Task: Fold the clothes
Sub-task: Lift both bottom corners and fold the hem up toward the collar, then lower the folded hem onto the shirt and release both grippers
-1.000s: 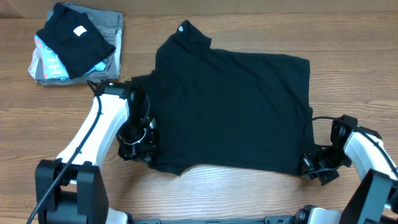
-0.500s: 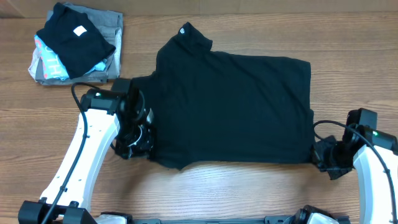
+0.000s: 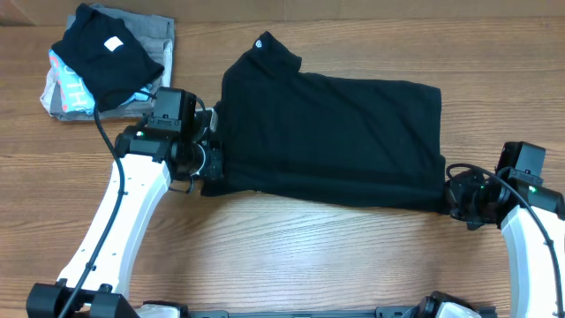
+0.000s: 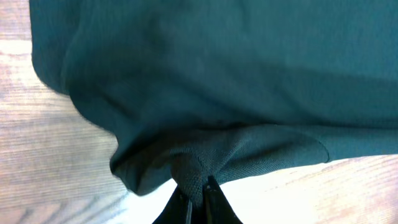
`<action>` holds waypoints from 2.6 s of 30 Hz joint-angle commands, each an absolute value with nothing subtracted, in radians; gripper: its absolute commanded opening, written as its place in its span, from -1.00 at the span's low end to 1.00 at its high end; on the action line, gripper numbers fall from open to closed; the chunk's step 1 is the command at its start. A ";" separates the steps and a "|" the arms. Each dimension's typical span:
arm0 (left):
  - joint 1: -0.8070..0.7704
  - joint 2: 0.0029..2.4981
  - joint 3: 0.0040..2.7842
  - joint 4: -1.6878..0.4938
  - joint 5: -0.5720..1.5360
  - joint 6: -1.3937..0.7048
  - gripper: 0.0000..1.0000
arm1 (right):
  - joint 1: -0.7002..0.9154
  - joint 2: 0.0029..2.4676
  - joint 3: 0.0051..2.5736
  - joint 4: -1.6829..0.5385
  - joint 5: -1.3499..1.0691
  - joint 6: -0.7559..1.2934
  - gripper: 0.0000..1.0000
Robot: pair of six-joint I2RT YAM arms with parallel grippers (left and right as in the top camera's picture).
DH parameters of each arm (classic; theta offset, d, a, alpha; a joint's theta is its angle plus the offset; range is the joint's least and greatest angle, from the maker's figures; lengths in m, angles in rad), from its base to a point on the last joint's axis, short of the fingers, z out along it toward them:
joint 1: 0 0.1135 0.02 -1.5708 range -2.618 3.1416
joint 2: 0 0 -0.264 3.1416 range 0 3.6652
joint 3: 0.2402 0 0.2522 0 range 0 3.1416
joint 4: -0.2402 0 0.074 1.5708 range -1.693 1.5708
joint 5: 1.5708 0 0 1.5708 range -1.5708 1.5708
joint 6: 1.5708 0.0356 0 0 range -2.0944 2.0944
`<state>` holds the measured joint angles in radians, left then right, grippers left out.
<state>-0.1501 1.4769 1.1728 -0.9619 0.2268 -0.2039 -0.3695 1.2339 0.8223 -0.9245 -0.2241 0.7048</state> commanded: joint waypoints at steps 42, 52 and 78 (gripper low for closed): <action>-0.152 1.690 1.472 -0.972 0.109 -0.205 0.15 | -0.205 1.279 1.114 -0.900 -0.282 0.567 0.82; -0.178 1.700 1.359 -1.108 0.268 -0.354 0.04 | -0.204 1.237 1.119 -1.121 -0.291 0.568 0.82; -0.191 1.793 1.168 -0.719 0.260 -0.610 -0.12 | -0.204 1.237 1.119 -1.147 -0.276 0.542 0.82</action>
<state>-0.1883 1.7588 1.1713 -0.7315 0.2546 -0.5854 -0.2077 1.2388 1.1088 -1.1515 -0.2832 0.5617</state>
